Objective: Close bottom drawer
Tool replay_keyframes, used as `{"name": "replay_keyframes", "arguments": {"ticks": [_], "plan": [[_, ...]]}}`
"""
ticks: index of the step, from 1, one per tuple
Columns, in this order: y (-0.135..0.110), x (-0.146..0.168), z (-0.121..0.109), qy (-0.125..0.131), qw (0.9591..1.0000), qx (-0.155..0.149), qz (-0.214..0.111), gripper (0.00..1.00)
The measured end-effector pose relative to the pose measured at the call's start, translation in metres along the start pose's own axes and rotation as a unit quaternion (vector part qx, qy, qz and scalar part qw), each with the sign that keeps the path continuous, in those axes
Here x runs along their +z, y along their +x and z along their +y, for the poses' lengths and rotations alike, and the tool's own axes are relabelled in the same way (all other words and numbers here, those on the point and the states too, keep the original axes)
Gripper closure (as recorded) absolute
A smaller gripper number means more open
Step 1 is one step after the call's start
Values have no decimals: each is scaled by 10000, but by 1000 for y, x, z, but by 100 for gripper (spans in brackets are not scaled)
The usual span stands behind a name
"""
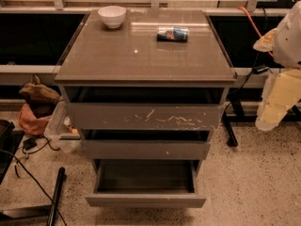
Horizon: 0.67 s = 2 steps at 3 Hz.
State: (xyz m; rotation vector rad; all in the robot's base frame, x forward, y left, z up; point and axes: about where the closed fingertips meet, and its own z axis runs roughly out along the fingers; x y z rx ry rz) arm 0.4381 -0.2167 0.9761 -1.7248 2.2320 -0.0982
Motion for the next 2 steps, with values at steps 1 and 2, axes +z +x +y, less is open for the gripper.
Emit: {"name": "replay_keyframes", "arguments": {"ticks": [1,2], "plan": [[0,0,0,0,10000,0,0,0],[-1,17,4,98,9997,56,-225,0]]}}
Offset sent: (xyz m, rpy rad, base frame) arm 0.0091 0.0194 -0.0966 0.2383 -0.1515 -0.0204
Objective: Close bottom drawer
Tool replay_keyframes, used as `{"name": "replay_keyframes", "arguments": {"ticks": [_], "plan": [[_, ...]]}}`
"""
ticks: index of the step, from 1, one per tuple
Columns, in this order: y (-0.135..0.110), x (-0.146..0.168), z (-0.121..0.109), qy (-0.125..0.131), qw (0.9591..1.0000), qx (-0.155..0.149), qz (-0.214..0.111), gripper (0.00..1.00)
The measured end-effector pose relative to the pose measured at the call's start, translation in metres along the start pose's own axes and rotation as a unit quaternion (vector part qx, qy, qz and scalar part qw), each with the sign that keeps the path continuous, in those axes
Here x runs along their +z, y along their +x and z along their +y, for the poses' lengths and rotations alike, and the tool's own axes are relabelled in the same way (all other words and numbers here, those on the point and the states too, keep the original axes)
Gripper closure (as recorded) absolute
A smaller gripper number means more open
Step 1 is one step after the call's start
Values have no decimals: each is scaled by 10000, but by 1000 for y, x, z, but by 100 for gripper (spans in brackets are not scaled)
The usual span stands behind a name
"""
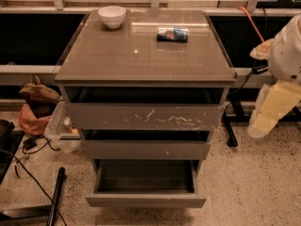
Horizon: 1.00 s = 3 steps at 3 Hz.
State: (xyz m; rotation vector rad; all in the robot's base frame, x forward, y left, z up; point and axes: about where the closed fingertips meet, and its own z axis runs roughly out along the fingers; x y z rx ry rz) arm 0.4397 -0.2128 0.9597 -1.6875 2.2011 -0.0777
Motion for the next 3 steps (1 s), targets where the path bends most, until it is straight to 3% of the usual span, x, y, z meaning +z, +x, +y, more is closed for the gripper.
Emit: {"name": "replay_keyframes", "arguments": {"ticks": [1,2,3], "plan": [[-7,51,31,-122,9988,8,-474,0],[-6,138,75,-206,9973,208,-672,0],[-6,138,75,-204,9973,208,-671,0]]}}
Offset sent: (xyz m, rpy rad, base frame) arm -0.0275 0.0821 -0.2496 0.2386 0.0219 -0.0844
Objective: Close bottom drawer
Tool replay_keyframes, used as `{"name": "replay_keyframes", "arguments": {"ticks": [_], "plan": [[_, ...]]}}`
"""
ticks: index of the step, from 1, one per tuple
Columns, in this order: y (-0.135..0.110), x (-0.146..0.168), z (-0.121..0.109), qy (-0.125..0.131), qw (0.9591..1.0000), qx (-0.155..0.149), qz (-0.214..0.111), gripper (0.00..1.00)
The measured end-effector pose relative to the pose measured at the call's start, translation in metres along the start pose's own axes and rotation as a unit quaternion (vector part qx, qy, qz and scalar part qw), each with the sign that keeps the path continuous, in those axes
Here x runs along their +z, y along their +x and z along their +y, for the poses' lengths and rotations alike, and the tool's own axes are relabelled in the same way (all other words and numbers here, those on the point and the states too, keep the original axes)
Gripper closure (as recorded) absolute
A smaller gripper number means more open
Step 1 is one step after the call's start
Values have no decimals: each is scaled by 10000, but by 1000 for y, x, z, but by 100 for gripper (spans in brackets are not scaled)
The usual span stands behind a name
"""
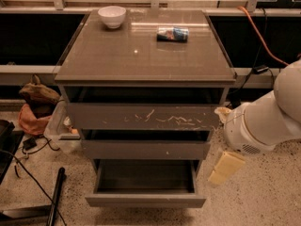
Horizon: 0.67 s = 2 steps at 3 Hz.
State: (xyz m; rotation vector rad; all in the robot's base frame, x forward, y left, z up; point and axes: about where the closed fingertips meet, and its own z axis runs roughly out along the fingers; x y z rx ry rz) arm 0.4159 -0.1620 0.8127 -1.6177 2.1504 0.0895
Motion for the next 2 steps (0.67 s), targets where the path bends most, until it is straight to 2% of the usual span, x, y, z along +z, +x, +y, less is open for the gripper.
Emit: {"name": "replay_keyframes", "arguments": {"ticks": [1,2], "plan": [[-2,36,7,-277,9988,36,-401,0],[-5,123,48,-940,9883,544,-1071,0]]}}
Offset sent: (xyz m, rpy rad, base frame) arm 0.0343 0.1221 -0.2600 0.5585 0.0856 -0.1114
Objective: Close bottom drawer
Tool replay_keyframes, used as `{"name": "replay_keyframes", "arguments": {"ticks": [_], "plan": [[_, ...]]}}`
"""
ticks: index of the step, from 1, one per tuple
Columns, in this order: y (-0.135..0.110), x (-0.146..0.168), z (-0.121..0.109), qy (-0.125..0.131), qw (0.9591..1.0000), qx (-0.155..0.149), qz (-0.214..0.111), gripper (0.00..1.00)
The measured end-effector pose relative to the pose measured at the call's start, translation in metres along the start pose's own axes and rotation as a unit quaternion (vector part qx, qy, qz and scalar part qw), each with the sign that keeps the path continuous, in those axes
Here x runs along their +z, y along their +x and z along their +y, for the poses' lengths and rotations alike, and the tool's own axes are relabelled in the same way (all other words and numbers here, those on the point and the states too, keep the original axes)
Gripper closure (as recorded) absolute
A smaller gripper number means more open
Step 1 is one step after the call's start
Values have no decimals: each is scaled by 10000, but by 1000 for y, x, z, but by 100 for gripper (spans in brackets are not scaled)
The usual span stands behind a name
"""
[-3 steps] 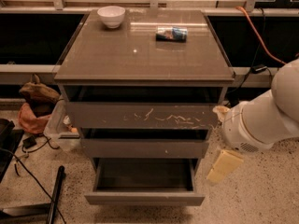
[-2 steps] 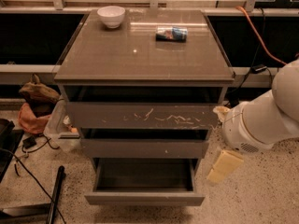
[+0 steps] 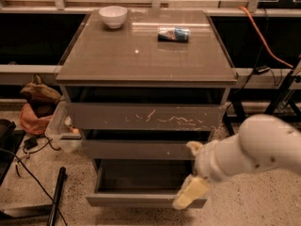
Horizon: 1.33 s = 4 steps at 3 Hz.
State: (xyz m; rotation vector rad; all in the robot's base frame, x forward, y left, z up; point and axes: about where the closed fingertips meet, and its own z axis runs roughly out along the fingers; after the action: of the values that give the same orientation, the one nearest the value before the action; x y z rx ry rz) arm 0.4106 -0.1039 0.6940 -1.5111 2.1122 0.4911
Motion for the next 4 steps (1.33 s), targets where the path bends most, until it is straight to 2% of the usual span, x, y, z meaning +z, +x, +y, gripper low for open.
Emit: {"name": "replay_keyframes", "arguments": {"ticks": [1,2,3,4], "plan": [[13,103,37,-612,9973,230,-325,0],[19,167,35,-583,9955,418,-616,0],[19,181,15,-210,9952,559,-780,0],[18,181,14,-196,9952,551,-780,0]]}}
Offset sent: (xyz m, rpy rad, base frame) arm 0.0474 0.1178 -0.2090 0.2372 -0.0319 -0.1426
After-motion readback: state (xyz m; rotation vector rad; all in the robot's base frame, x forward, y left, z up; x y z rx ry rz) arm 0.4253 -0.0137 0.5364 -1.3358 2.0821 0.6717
